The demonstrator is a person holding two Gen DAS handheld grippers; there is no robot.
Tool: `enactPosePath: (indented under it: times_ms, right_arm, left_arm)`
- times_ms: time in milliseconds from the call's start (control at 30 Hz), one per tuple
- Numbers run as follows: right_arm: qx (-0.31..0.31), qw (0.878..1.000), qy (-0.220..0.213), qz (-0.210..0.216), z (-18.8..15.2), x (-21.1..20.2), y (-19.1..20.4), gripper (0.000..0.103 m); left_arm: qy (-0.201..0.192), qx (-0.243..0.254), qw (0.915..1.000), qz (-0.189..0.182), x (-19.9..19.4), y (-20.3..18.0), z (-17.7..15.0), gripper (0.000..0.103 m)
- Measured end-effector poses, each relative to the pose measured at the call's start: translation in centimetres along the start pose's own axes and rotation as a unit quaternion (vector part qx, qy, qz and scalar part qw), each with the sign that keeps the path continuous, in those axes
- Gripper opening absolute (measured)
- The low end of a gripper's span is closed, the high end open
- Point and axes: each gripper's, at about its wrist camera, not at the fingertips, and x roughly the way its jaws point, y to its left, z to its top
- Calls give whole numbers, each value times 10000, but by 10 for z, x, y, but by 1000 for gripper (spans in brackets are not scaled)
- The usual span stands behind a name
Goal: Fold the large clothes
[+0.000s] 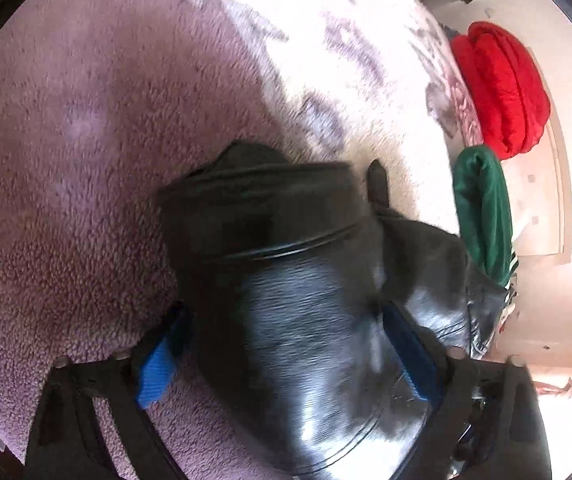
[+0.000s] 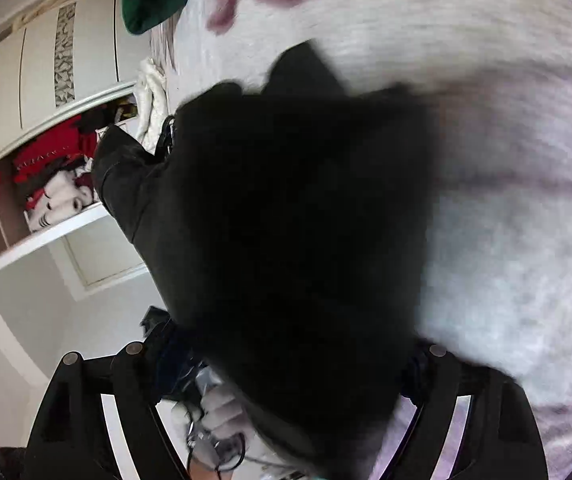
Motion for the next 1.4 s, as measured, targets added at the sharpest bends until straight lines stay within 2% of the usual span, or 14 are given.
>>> enactPosePath:
  times_ms: [33, 167, 267, 367, 567, 667, 767, 900, 1033, 1133, 1200, 1267, 1333, 1400]
  right_arm:
    - [42, 10000, -65, -3, -1, 4, 1, 78]
    - [201, 9995, -206, 157, -6, 5, 8, 58]
    - [235, 9991, -271, 224, -10, -3, 17, 49]
    - [215, 9989, -290, 283, -11, -5, 33, 45]
    - [150, 9980, -253, 555, -5, -22, 80, 43]
    - [77, 9978, -286, 601, 3, -41, 109, 43]
    - [50, 9966, -422, 700, 25, -57, 143, 43]
    - [-85, 9937, -720, 856, 66, -92, 198, 43]
    - [-320, 9889, -1011, 1045, 124, -133, 247, 43]
    - [-418, 9862, -1088, 1179, 175, -160, 269, 43]
    - [-492, 9852, -1041, 1273, 224, -176, 271, 43]
    - [-486, 9854, -955, 1324, 259, -190, 255, 43]
    - [-380, 9877, -811, 1278, 305, -195, 235, 43]
    - [-203, 9919, -712, 1029, 346, -197, 210, 43]
  left_arm:
    - [-71, 67, 10000, 11, -2, -5, 1, 50]
    - [-195, 391, 9990, 99, -6, -27, 3, 31]
    - [-242, 502, 9983, 147, -8, -38, 8, 26]
    - [-244, 499, 9984, 106, -18, -40, 12, 25]
    - [-265, 675, 9974, -36, -37, -67, 31, 25]
    - [-320, 826, 9960, -142, -49, -95, 45, 25]
    - [-350, 989, 9940, -305, -55, -133, 66, 25]
    - [-358, 1308, 9886, -660, -53, -199, 99, 25]
    - [-469, 1591, 9809, -1013, -39, -267, 132, 25]
    - [-601, 1741, 9750, -1240, -10, -321, 156, 25]
    - [-654, 1833, 9717, -1341, 17, -348, 168, 25]
    - [-662, 1914, 9693, -1394, 49, -363, 174, 25]
    - [-575, 2022, 9681, -1362, 89, -371, 176, 25]
    - [-367, 2097, 9697, -1198, 126, -370, 172, 25]
